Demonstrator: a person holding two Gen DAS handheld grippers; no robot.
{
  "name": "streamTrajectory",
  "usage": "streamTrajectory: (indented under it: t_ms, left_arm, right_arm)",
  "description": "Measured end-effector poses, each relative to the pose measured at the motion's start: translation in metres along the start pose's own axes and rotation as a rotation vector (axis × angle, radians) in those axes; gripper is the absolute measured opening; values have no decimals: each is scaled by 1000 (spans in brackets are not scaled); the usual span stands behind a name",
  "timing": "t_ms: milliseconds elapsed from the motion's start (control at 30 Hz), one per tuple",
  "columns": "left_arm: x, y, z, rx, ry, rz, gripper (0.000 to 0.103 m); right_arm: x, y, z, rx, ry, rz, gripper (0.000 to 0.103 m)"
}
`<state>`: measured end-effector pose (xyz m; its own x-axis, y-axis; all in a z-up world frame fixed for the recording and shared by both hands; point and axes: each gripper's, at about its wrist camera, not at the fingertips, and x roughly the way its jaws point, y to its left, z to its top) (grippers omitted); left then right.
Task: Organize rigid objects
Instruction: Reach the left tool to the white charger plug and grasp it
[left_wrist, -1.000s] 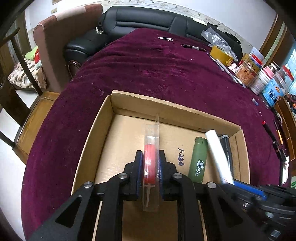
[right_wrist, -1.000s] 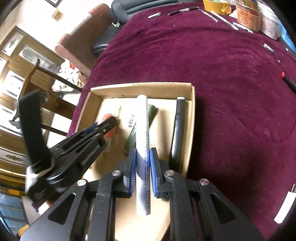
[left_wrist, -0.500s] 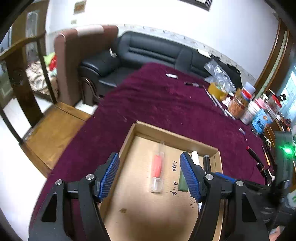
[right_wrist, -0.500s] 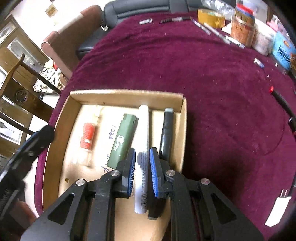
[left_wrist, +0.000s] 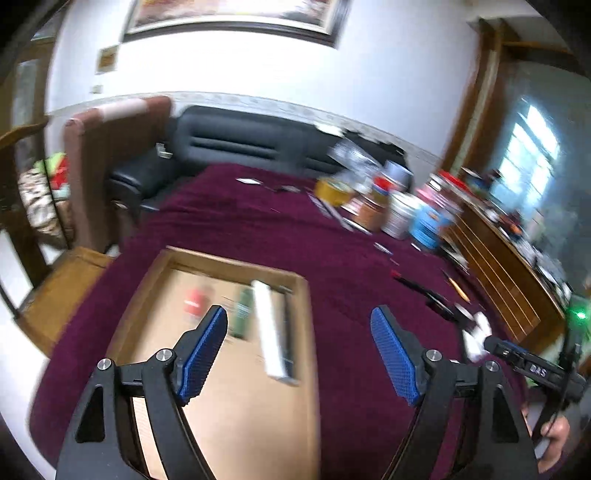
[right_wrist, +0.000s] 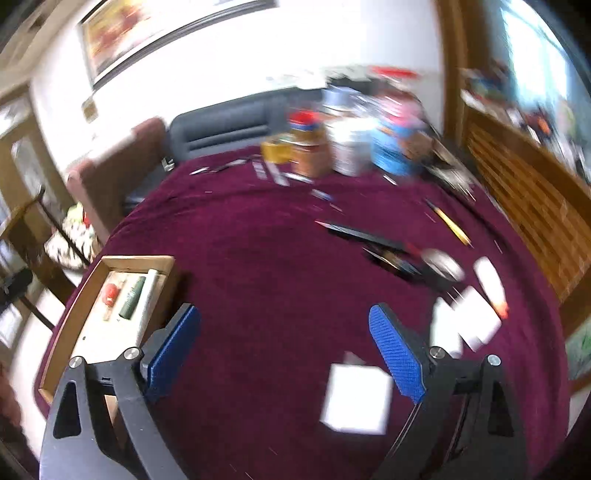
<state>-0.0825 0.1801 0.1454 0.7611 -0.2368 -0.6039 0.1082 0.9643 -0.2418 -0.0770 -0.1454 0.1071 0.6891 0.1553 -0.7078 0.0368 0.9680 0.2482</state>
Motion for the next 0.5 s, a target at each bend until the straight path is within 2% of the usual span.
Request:
streamTrajectory:
  t_ms: [100, 167, 233, 267, 400, 467, 500]
  left_arm:
    - [13, -37, -11, 65, 39, -29, 75]
    - [24, -55, -16, 91, 87, -38, 75]
    - [31, -68, -20, 104, 123, -53, 75]
    - [32, -73, -22, 111, 131, -47, 75]
    - [33, -85, -29, 145, 132, -5, 75]
    - [36, -86, -32, 154, 149, 8, 75]
    - [40, -87, -34, 156, 160, 11, 75]
  right_arm:
    - [3, -45, -18, 101, 78, 23, 93]
    - [13, -63, -28, 151, 114, 13, 93]
    - [27, -76, -32, 198, 143, 52, 93]
    - [33, -76, -33, 214, 153, 71, 93]
    - [62, -57, -34, 252, 197, 246, 94]
    - [70, -40, -30, 221, 200, 289, 94]
    - [74, -30, -28, 197, 215, 354, 94]
